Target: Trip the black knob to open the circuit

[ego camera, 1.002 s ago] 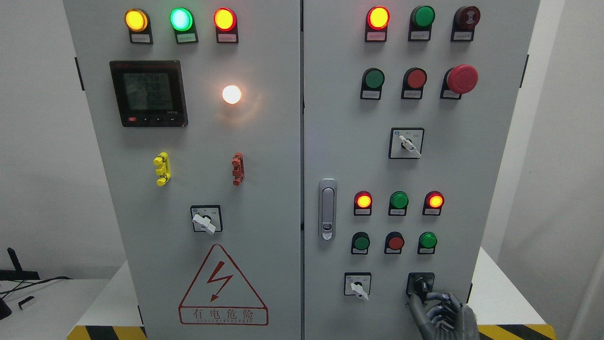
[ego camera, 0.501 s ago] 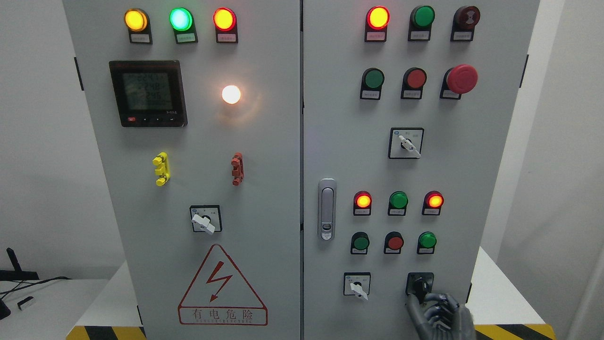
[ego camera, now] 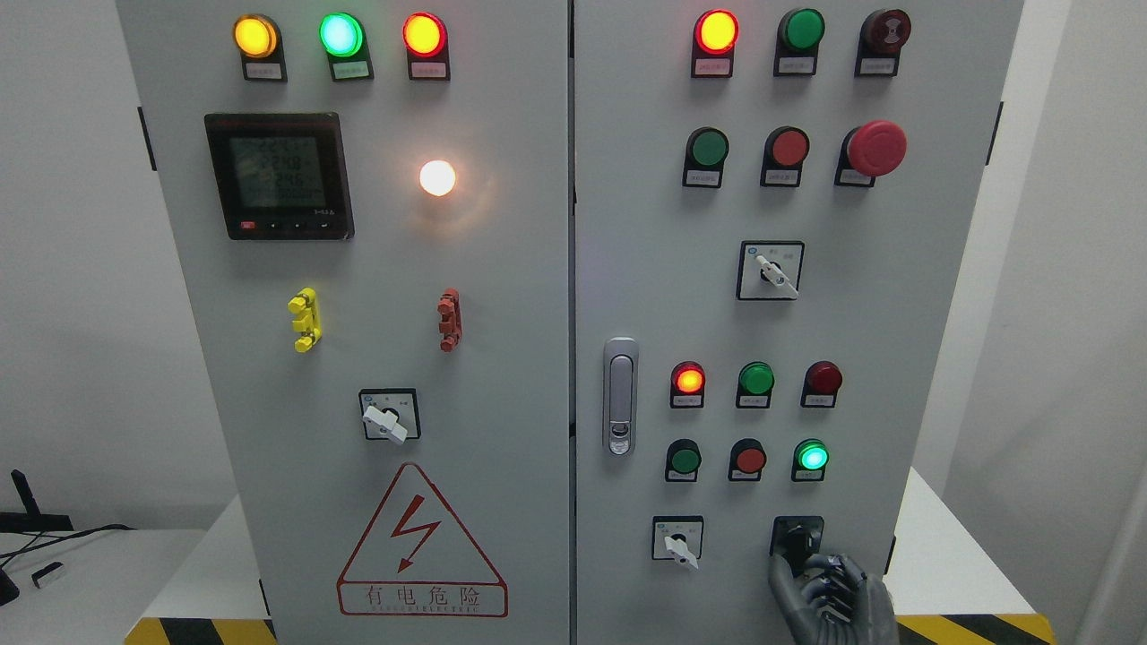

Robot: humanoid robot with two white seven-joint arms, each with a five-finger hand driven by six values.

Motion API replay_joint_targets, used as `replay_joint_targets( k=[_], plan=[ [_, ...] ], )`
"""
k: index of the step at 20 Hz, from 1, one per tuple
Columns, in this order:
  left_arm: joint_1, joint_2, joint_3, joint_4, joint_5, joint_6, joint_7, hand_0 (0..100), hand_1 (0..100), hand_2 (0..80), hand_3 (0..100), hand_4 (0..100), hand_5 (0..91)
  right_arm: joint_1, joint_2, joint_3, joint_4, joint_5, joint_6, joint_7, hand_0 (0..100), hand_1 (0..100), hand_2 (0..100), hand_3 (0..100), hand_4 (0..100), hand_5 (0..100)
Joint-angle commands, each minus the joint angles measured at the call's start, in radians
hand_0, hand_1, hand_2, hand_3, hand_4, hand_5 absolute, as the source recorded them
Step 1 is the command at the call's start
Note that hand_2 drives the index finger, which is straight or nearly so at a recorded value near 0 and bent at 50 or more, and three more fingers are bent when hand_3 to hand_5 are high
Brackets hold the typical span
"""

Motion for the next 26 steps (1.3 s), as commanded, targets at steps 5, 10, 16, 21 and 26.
replay_joint_targets(
  k=[5, 10, 16, 21, 26],
  plan=[
    [0.0, 0.001, 0.0, 0.001, -0.031, 0.0, -0.001, 12, 39, 0.0, 0, 0, 0.0, -0.004, 0.003, -0.007, -0.002, -0.005, -0.002, 0.002, 30, 68, 58, 85, 90, 99],
    [0.0, 0.001, 0.0, 0.0, -0.031, 0.0, -0.001, 12, 39, 0.0, 0, 0, 0.0, -0.004, 0.003, 0.001, -0.002, -0.009, -0.001, 0.002, 30, 68, 58, 85, 90, 99],
    [0.0, 0.001, 0.0, 0.001, -0.031, 0.0, -0.001, 12, 39, 0.0, 0, 0, 0.0, -0.004, 0.006, 0.004, -0.002, -0.011, -0.001, 0.002, 30, 68, 58, 85, 90, 99],
    [0.0, -0.001, 0.0, 0.0, -0.031, 0.0, -0.001, 12, 39, 0.0, 0, 0, 0.0, -0.007, 0.008, 0.004, -0.002, -0.027, -0.001, 0.002, 30, 68, 58, 85, 90, 99],
    [0.0, 0.001, 0.0, 0.0, -0.031, 0.0, -0.001, 12, 39, 0.0, 0, 0, 0.0, -0.008, 0.009, 0.005, 0.0, -0.031, -0.001, 0.002, 30, 68, 58, 85, 91, 99]
  ],
)
